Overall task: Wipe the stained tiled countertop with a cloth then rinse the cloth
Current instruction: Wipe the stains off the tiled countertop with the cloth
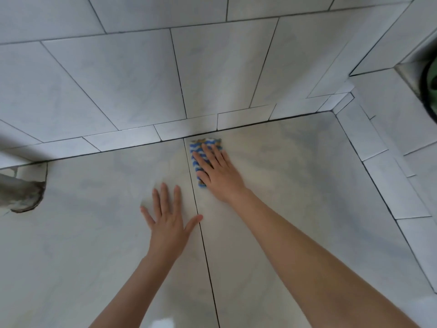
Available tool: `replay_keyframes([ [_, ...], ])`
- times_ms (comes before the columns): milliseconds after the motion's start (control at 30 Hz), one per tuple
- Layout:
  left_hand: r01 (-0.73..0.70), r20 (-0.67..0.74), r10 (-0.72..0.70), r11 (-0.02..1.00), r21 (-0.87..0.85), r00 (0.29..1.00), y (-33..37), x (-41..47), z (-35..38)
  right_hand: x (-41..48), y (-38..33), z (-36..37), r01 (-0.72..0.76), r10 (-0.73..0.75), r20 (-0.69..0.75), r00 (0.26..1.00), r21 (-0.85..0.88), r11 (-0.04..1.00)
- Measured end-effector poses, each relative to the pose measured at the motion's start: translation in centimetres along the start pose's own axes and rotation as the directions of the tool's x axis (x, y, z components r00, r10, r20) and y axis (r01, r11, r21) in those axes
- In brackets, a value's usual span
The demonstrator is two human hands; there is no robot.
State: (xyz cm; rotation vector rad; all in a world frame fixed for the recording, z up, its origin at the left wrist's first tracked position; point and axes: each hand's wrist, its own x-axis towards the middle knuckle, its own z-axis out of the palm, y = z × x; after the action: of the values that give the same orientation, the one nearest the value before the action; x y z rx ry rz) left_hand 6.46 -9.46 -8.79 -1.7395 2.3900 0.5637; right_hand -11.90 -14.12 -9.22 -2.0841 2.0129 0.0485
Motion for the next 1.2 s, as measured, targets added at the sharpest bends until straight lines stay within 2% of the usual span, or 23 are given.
replay_keyframes([
  [67, -0.016, -0.003, 0.015, 1.000, -0.003, 1.000, 0.0, 0.4, 0.0, 0.7, 1.1, -0.3, 0.003, -0.003, -0.036, 0.999, 0.011, 1.000],
  [167, -0.054, -0.022, 0.054, 0.998, -0.018, 0.998, -0.1, 0.8, 0.0, 1.3, 4.9, -0.2, -0.075, 0.075, 0.009, 0.997, -0.007, 0.997],
  [267, -0.055, -0.014, 0.055, 0.998, -0.033, 0.998, -0.1, 0.7, 0.0, 0.4, 10.6, -0.2, -0.136, 0.138, 0.019, 0.990, -0.106, 0.985],
  [367, -0.045, -0.005, 0.044, 0.998, -0.037, 0.999, 0.2, 0.7, -0.3, -2.2, 16.3, -0.8, -0.264, 0.257, -0.057, 0.965, -0.203, 0.943],
  [433, -0.040, -0.002, 0.039, 0.998, -0.044, 0.999, 0.4, 0.7, -0.4, -4.2, 19.0, -0.6, -0.428, 0.427, -0.040, 0.903, -0.159, 0.890],
  [467, -0.040, -0.004, 0.040, 0.998, -0.046, 0.999, 0.5, 0.7, -0.4, -5.0, 19.7, -0.4, -0.540, 0.543, -0.003, 0.840, -0.105, 0.835],
  [500, -0.041, -0.003, 0.041, 0.998, -0.049, 0.999, 0.6, 0.7, -0.5, -5.7, 20.0, -0.1, -0.617, 0.618, 0.002, 0.786, -0.061, 0.785],
  [533, -0.042, -0.004, 0.042, 0.998, -0.053, 0.999, 0.6, 0.8, -0.4, -6.0, 19.8, 0.3, -0.643, 0.643, -0.014, 0.766, -0.036, 0.765],
  [567, -0.041, -0.008, 0.040, 0.997, -0.060, 0.999, 0.6, 0.8, -0.4, -6.1, 18.8, 0.6, -0.609, 0.607, -0.046, 0.793, -0.058, 0.791],
  [633, -0.042, -0.024, 0.040, 0.997, -0.072, 0.999, 0.6, 1.0, -0.3, -5.1, 15.4, 0.8, -0.410, 0.402, -0.086, 0.912, -0.167, 0.896],
  [667, -0.055, -0.037, 0.053, 0.997, -0.057, 0.998, 0.7, 1.1, -0.3, -4.3, 13.2, 1.0, -0.307, 0.299, -0.073, 0.952, -0.166, 0.937],
  [833, -0.197, -0.076, 0.200, 0.980, 0.037, 0.977, 1.4, 1.7, -0.3, -0.1, 3.9, -0.3, -0.021, 0.020, -0.065, 0.998, -0.006, 1.000],
  [900, -0.197, -0.091, 0.198, 0.980, 0.015, 0.976, 1.5, 1.9, -0.2, 0.8, 3.4, -0.5, 0.002, -0.002, -0.002, 1.000, -0.002, 1.000],
  [1000, -0.187, -0.097, 0.187, 0.982, 0.010, 0.978, 1.7, 2.0, 0.1, 1.7, 4.5, -0.4, 0.038, -0.039, -0.032, 0.999, -0.033, 0.999],
  [1200, -0.139, -0.055, 0.138, 0.990, -0.017, 0.989, 2.7, 2.4, 0.0, 1.4, 7.8, -1.3, -0.008, 0.009, -0.076, 0.997, 0.018, 1.000],
])
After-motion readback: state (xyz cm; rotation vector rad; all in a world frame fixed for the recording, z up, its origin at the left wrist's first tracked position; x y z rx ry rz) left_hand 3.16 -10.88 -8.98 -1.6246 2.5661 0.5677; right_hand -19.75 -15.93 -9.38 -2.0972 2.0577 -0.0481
